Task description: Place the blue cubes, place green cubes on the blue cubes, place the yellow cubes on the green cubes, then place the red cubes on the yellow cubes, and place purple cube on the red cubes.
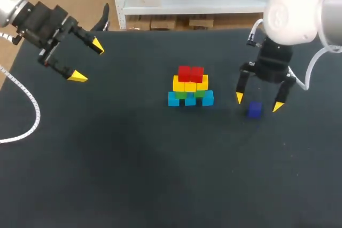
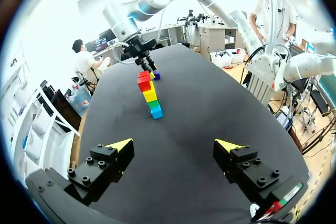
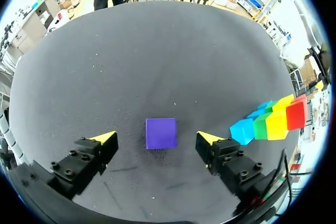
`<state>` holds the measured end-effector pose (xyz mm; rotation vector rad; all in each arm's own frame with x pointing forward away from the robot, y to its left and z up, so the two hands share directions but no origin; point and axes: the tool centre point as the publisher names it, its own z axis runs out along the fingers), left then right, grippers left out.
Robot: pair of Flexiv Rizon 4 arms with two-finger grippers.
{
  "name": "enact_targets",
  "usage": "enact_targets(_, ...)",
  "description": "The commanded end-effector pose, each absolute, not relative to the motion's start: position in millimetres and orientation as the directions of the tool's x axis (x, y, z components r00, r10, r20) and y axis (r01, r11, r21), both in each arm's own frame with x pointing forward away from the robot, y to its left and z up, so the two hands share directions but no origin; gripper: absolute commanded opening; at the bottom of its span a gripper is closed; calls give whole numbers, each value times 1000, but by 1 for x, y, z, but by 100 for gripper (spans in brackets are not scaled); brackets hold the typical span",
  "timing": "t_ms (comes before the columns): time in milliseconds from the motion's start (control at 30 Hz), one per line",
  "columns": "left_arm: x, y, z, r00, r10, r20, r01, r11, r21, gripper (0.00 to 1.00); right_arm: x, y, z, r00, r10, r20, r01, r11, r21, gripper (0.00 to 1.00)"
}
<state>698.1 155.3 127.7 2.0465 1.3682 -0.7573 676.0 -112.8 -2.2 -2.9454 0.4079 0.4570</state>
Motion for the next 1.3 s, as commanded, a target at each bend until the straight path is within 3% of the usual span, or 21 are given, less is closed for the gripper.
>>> enact_targets(33, 700, 156, 127, 322, 620, -716, 935, -327, 137, 100, 674, -110, -3, 918, -242, -314, -281, -956, -85, 62)
enact_targets(67, 700, 156, 127, 322, 620, -716, 935, -327, 137, 100, 674, -110, -4, 918, -241, -315, -281, -956, -85, 57)
enact_targets(167, 700, 156, 127, 322, 620, -716, 935, -327, 137, 100, 674, -110, -4, 917, -244, -316, -283, -955, -84, 59)
enact_targets(233, 700, 156, 127, 322, 620, -716, 935, -327, 137, 100, 675, -109, -5, 915, -247, -318, -286, -955, -83, 53)
enact_targets(500, 700, 156, 127, 322, 620, -716, 935, -327, 137, 100, 676, -108, -7, 910, -259, -323, -299, -951, -78, 43)
enact_targets(567, 700, 156, 127, 322, 620, -716, 935, -327, 137, 100, 675, -108, -8, 911, -258, -323, -296, -952, -75, 31)
enact_targets(667, 700, 156, 127, 322, 620, -716, 935, -327, 137, 100, 674, -108, -8, 909, -262, -323, -300, -951, -73, 0)
enact_targets(900, 700, 156, 127, 322, 620, -716, 935, -327, 137, 100, 679, -113, 21, 804, -499, -324, -550, -831, -83, 0)
enact_targets(1067, 700, 156, 127, 322, 620, -716, 935, -327, 137, 100, 694, -116, 58, 499, -739, -452, -854, -509, -109, 0)
enact_targets(1300, 700, 156, 127, 322, 620, -716, 935, -327, 137, 100, 716, -127, 100, 164, -758, -632, -986, -115, -118, 0)
